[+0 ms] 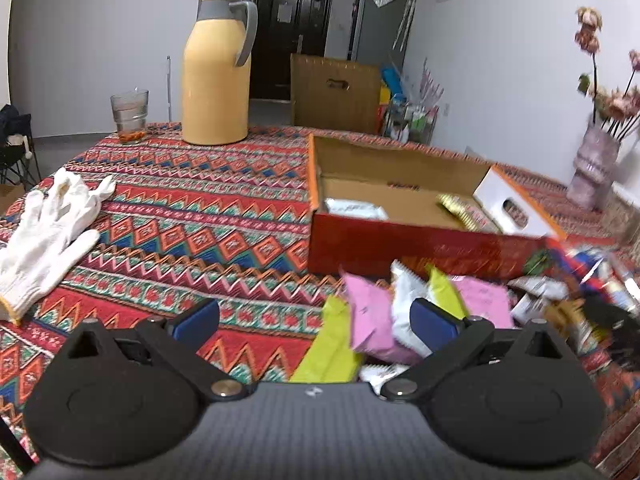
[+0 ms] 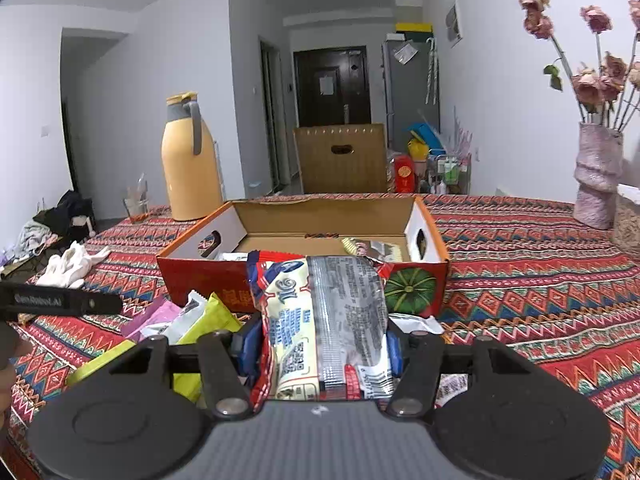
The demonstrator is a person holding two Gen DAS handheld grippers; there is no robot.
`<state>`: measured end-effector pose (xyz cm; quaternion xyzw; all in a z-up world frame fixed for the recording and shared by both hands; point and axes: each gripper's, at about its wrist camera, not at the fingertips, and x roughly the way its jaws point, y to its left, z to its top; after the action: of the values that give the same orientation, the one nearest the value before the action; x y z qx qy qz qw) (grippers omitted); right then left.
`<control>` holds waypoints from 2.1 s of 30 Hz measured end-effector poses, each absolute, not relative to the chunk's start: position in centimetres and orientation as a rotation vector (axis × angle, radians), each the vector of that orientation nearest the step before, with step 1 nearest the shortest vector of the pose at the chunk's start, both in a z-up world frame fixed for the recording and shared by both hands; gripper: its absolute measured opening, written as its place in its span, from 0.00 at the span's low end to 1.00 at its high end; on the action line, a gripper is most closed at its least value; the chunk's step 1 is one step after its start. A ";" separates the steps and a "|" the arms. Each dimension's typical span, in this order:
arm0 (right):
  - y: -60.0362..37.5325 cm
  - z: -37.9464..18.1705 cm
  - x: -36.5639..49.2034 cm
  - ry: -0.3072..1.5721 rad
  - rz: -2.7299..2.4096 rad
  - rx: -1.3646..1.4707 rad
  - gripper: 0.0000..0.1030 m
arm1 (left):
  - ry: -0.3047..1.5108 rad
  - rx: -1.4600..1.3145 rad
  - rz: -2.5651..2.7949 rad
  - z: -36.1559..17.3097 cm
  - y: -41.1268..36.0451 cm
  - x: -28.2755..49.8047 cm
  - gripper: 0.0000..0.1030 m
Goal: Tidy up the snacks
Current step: 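Grasp the lime-green bar with the left gripper while the right holds its packet, then carry both packets into the box and open both grippers to release them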
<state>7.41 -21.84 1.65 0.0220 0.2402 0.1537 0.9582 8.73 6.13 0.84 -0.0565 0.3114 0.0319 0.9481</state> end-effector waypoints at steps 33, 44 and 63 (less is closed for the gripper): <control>-24.9 -1.0 4.3 0.504 0.262 0.127 0.56 | 0.779 0.008 0.045 -4.1 4.6 9.6 0.62; -24.8 -1.0 4.4 0.505 0.267 0.123 0.56 | 0.753 0.029 0.022 -3.8 3.5 8.9 0.36; -24.4 -0.7 4.7 0.493 0.281 0.114 0.56 | 0.608 -0.028 0.081 1.0 5.1 7.1 0.33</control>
<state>4.65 -24.38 -0.69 0.0560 0.2428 0.1385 0.9585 7.11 5.07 0.98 -0.0138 0.2994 0.0398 0.9532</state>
